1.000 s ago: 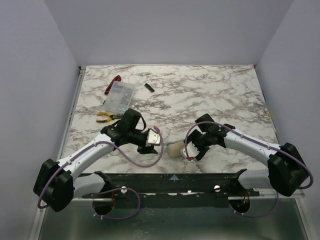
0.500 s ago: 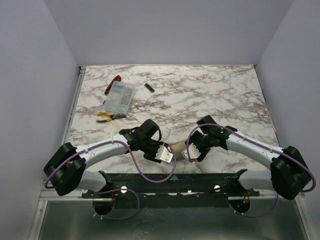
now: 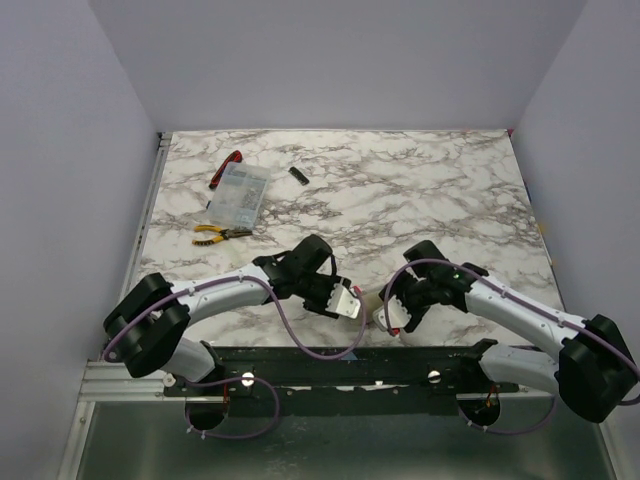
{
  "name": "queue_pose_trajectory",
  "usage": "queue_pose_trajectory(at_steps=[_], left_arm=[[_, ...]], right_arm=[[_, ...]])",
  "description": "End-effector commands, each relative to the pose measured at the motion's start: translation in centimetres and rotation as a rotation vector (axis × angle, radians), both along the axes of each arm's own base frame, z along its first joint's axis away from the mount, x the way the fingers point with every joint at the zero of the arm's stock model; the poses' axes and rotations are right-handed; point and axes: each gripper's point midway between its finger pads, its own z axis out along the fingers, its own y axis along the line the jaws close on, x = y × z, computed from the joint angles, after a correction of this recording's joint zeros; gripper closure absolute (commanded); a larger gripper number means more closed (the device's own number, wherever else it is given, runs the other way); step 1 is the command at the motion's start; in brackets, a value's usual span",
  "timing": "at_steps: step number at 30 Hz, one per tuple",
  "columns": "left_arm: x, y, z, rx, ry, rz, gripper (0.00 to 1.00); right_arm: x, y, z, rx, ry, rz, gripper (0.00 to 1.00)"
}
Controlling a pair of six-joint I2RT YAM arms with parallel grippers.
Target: Open the umbrella
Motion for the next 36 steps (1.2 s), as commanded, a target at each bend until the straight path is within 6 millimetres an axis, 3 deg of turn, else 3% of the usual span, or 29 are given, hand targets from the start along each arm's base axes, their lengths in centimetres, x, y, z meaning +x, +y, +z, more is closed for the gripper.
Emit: queue_pose_trajectory(at_steps=[1,8,13,26,36], left_arm=[[1.2,-2.5,1.1,-0.080,-0.010,0.020,0.56],[1.4,-3.5,1.0,-0.097,-0.012,-0.005,0.55],[0.8,-3.7,-0.2,-0.078,-0.001,-0.041,0.61],[0.0,-2.2,-1.1,-0.061,-0.007,-0.029,1.00],[-2.1,-0.4,-1.2,-0.042,0.028,-0.056,1.00]], right_arm=[[-6.4,-5.3,-4.0,-0.204,0.258,-0.053,0.58],[-6.0,-4.8,-3.8,-0.179,0.251,-0.074,0.58],[-6.0,-4.6,-3.7,-0.172,0.259,-0.083,0.58],[-5.7,-4.2,-3.6,-0.147,0.272,-0.138,0.59],[-5.5,-4.2,-3.8,-0.144,0.303,-0.246,0.66]])
